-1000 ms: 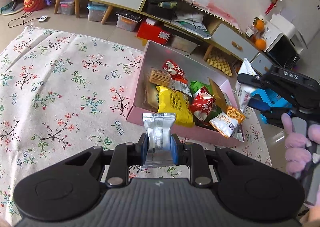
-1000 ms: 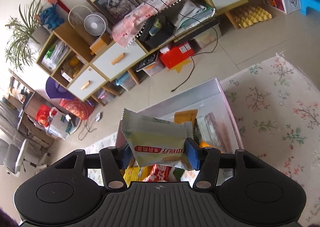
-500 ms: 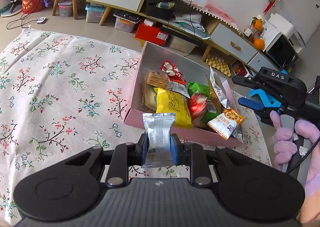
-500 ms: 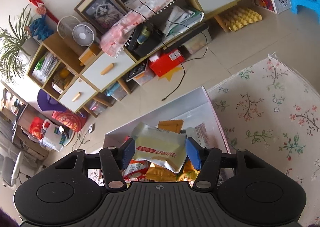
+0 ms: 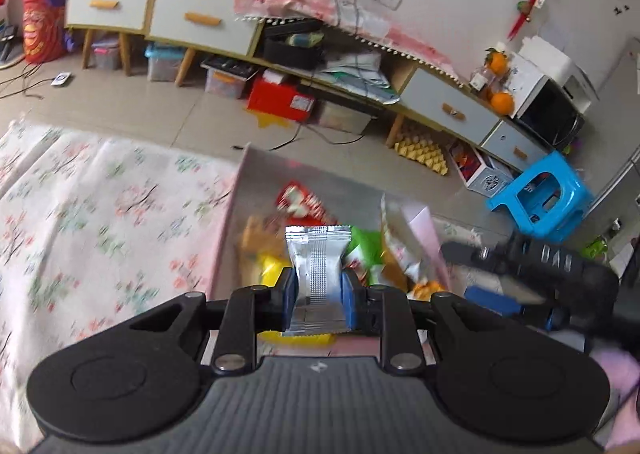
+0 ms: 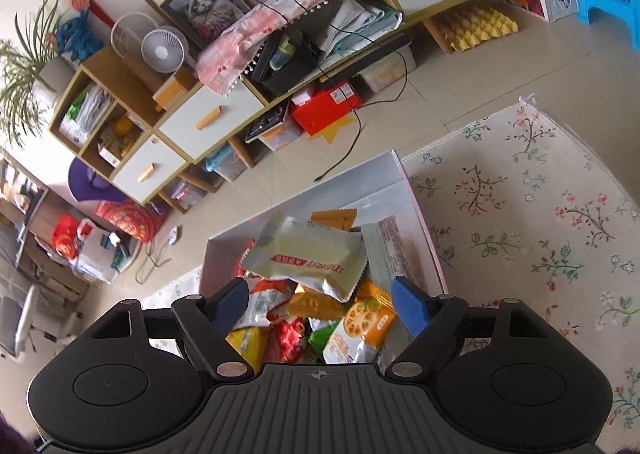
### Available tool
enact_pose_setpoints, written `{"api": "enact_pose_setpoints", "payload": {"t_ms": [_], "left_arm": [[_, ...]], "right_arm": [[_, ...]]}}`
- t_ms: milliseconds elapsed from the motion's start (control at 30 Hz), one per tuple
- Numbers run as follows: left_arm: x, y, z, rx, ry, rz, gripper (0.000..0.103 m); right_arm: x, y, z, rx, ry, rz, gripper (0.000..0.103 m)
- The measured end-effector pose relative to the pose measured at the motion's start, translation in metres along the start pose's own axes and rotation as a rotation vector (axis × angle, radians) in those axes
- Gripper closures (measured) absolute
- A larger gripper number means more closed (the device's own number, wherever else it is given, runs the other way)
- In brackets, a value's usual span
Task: Organize snacks
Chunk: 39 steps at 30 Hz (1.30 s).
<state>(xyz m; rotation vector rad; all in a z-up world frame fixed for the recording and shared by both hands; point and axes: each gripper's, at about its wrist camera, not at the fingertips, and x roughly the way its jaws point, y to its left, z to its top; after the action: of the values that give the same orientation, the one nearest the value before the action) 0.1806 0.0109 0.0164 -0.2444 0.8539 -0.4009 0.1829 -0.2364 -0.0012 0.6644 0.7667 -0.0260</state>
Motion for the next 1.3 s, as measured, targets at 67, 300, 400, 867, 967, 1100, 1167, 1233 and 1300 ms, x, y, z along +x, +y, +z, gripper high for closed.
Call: {"api": "enact_pose_setpoints", "payload": {"t_ms": [67, 300, 400, 867, 967, 1100, 1167, 1233, 1300], "left_arm": [[0.01, -0.003, 0.007, 0.01, -0.003, 0.004, 0.081], [0.04, -0.013, 0.023, 0.045, -0.005, 0.007, 0.081], [0.048, -0.016, 0.025, 0.057, -0.007, 0.014, 0.08], [0.04, -0.019, 0.023, 0.077, -0.008, 0.016, 0.027], [0.031, -0.018, 0.02, 0.088, -0.003, 0.024, 0.024], [0.018, -0.014, 0.016, 0.072, 0.003, 0.044, 0.014], [0.011, -0.011, 0.011, 0.069, 0.013, 0.043, 0.011], [0.004, -0.009, 0.006, 0.079, 0.024, 0.051, 0.008], [-0.004, -0.008, 0.001, 0.095, 0.027, 0.08, 0.007]], "right_arm": [[0.001, 0.0, 0.0, -0.008, 0.006, -0.002, 0.023], [0.003, -0.003, 0.002, -0.032, 0.008, -0.017, 0.023], [0.005, -0.005, 0.004, -0.033, 0.008, -0.02, 0.022], [0.001, -0.01, 0.003, -0.031, 0.01, -0.05, 0.021], [-0.005, -0.008, 0.002, -0.039, 0.005, -0.057, 0.018], [-0.015, -0.006, -0.003, -0.043, 0.004, -0.067, 0.018], [-0.019, -0.007, -0.005, -0.041, 0.007, -0.075, 0.018], [-0.024, -0.007, -0.009, -0.042, 0.011, -0.086, 0.018], [-0.029, -0.007, -0.014, -0.046, 0.018, -0.098, 0.018]]}}
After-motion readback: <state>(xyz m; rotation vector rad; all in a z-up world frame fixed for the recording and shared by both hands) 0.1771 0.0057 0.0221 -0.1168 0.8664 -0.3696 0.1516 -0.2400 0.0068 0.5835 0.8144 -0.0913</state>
